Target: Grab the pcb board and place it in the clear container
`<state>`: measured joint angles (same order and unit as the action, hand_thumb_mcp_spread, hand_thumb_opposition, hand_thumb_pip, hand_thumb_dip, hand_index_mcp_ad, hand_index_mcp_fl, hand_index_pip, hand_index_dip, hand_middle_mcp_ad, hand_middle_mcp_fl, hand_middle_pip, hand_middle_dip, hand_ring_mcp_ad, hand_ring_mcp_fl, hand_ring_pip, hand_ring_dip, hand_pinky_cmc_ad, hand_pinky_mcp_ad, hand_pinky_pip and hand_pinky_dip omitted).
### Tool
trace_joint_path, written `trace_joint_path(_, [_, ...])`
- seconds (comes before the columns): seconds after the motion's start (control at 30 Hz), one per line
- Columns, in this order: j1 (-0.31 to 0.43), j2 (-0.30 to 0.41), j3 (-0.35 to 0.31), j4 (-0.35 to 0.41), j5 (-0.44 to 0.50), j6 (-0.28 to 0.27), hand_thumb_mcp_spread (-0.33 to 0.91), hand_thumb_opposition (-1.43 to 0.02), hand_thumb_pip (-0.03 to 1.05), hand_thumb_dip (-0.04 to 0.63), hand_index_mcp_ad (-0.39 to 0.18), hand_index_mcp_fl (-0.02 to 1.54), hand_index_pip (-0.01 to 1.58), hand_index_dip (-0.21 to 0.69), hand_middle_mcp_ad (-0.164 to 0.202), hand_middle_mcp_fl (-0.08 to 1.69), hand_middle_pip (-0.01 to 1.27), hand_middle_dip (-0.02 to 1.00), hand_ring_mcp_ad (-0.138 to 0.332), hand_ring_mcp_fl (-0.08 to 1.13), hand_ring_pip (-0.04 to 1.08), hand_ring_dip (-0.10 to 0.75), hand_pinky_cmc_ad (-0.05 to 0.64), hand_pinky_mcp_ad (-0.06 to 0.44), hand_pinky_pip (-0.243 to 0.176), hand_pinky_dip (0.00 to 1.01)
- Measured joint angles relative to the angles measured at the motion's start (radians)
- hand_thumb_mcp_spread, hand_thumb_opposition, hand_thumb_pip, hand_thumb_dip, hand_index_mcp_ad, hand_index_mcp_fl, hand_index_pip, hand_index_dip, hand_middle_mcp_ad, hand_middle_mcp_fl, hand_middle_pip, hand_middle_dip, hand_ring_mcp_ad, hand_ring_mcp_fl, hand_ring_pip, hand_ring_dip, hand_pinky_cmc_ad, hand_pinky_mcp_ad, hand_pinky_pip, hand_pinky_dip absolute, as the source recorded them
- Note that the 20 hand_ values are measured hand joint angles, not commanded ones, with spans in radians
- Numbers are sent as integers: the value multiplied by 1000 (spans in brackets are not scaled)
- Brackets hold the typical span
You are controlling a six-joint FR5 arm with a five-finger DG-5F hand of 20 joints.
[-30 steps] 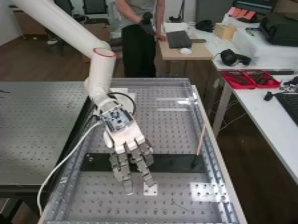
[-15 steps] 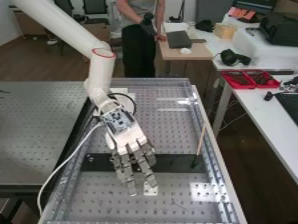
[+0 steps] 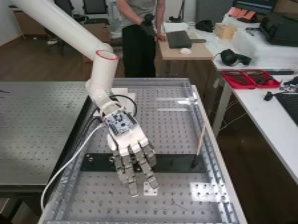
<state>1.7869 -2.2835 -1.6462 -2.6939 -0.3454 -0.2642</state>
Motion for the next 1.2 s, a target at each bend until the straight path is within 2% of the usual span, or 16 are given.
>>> trace_joint_path(0.9, [-3,5,-3,12,-1,-4,393,-843,703,239,9,120,1550,94,101,17,145,110,278,10,79,-9,316,230,-124,733])
trace_joint_path(1.2, [-4,6,-8,32,1,-29,393,-843,703,239,10,119,1550,94,101,16,145,110,278,10,79,-5,316,230,-124,733])
